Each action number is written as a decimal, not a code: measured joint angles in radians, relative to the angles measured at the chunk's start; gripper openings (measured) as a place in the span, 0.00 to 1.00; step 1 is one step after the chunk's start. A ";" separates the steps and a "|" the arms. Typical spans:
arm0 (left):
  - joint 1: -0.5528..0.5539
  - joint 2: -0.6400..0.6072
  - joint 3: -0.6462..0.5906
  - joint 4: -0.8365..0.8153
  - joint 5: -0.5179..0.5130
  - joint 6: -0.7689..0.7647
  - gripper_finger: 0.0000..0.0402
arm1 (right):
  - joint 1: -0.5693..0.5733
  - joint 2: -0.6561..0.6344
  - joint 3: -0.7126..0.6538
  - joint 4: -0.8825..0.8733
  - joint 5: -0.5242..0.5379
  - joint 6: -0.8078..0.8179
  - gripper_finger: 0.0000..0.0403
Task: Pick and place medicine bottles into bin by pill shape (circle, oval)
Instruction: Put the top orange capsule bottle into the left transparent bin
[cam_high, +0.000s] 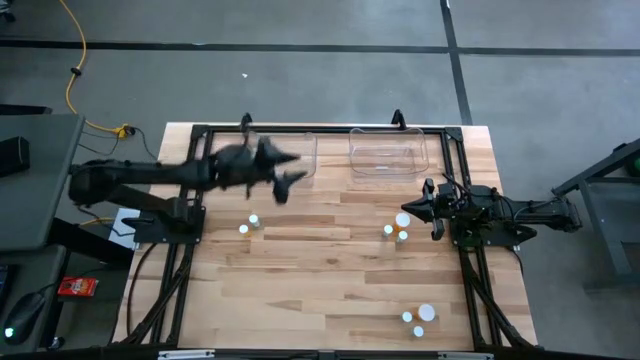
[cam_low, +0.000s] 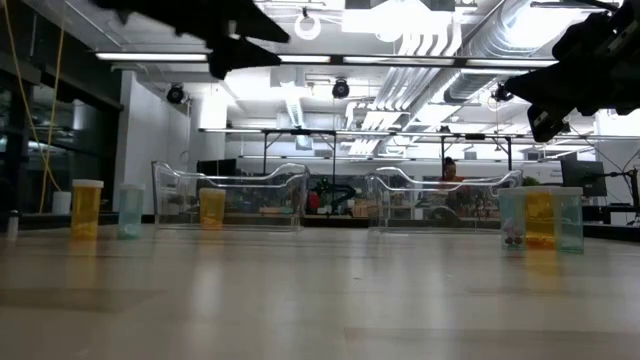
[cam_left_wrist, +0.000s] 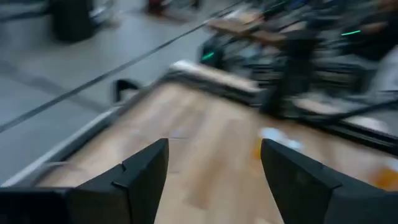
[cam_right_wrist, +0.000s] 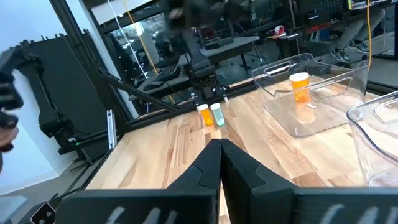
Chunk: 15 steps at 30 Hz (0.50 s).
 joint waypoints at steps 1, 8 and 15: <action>-0.025 -0.031 -0.071 0.087 0.018 0.006 0.60 | 0.000 0.000 0.000 0.000 0.000 0.000 0.00; -0.150 -0.194 -0.406 0.515 0.070 0.068 0.59 | 0.000 0.000 0.000 0.000 0.000 0.000 0.00; -0.183 -0.304 -0.472 0.522 0.071 0.127 0.59 | 0.000 0.000 0.000 0.000 0.000 0.000 0.00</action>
